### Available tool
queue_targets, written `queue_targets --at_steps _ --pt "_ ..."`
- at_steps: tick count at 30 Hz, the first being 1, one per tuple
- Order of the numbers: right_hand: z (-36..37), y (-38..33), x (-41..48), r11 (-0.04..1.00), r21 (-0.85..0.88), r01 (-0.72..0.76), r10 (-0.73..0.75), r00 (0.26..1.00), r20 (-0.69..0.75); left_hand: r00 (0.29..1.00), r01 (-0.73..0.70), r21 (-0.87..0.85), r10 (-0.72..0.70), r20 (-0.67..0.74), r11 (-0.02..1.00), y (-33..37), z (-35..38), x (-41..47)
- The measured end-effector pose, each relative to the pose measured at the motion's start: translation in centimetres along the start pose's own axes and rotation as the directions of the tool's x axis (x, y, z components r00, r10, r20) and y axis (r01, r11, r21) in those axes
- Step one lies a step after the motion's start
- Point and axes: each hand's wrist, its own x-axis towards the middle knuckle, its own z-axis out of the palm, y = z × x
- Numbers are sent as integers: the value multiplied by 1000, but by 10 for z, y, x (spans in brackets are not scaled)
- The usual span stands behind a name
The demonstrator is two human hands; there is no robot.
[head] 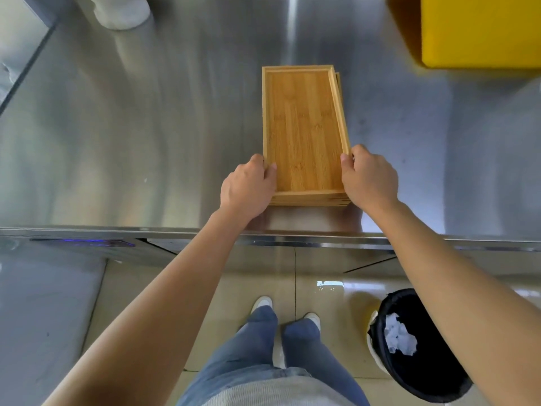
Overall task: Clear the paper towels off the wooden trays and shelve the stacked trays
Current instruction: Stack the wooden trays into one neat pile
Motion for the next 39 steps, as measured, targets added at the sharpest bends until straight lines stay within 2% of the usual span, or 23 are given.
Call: queue_targets --at_steps 4,8,13,16,23,28,34,39 --pt "0 3 -1 1000 -22 9 -9 1000 23 1000 -19 -17 19 9 1000 -5 2 2" --pt "1 4 -2 999 32 -16 15 999 33 999 -22 -158 27 28 987 -8 1 0" --pt "-5 9 -10 960 279 -6 -23 994 102 990 -89 -315 119 76 945 -16 -4 -10" --pt "-7 13 -17 912 410 25 -106 979 175 965 -112 -412 199 174 904 -19 2 -16" --pt "-3 12 -24 945 315 89 -214 896 388 948 -149 -445 256 191 883 -25 9 -6" --pt "-1 15 -24 963 237 128 -207 914 348 930 -156 -484 293 222 861 -29 8 -5" --pt "4 15 -29 960 277 46 -143 930 340 930 -150 -491 292 226 858 -32 12 -5" --pt "0 14 -30 951 307 47 -150 934 323 928 -139 -521 294 229 842 -32 12 -5"
